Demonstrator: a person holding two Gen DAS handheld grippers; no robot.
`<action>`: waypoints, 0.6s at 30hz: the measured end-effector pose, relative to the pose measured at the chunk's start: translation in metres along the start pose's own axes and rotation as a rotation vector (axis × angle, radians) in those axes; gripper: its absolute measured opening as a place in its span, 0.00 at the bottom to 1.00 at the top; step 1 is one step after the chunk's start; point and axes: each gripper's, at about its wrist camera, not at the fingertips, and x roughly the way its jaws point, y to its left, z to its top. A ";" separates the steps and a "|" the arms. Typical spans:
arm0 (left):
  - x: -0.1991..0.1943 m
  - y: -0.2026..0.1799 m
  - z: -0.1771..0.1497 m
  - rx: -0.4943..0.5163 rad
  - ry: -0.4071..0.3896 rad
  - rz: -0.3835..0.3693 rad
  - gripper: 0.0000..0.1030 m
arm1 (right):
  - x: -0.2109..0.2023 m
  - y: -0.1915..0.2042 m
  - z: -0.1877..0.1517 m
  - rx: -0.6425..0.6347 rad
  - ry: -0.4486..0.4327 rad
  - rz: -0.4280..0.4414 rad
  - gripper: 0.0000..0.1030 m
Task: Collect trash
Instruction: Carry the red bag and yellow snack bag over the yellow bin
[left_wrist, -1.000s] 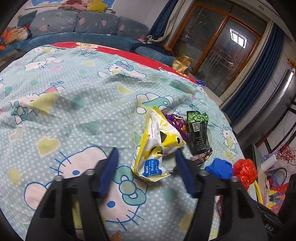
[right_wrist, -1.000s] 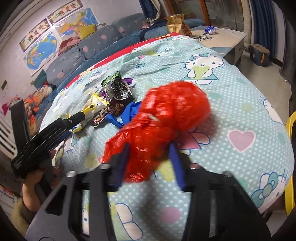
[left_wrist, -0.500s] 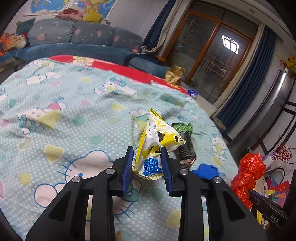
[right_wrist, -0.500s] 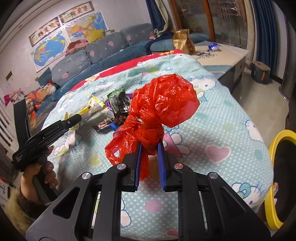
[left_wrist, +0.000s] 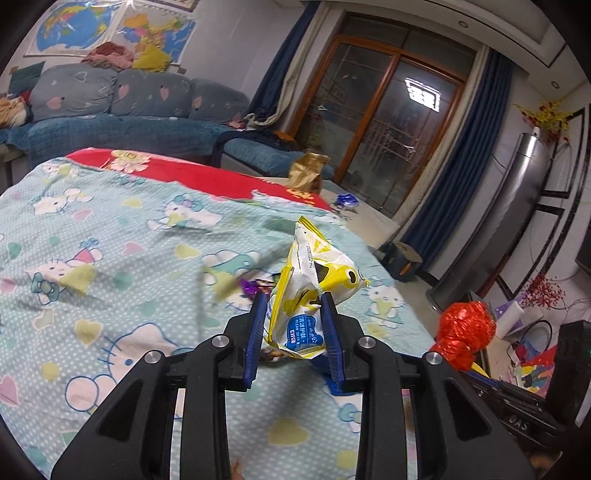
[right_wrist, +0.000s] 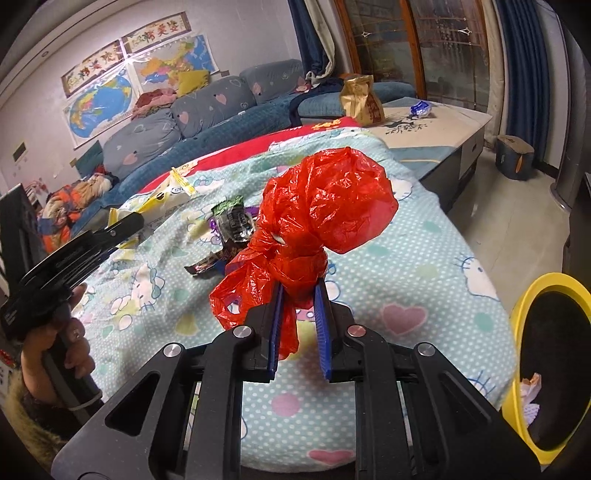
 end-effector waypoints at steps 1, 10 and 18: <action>-0.001 -0.004 0.000 0.006 0.001 -0.007 0.28 | -0.001 -0.002 0.001 0.000 -0.002 -0.002 0.11; -0.002 -0.031 -0.006 0.067 0.008 -0.056 0.28 | -0.015 -0.016 0.002 0.021 -0.031 -0.025 0.11; -0.002 -0.054 -0.013 0.115 0.020 -0.099 0.28 | -0.024 -0.030 0.003 0.047 -0.050 -0.046 0.11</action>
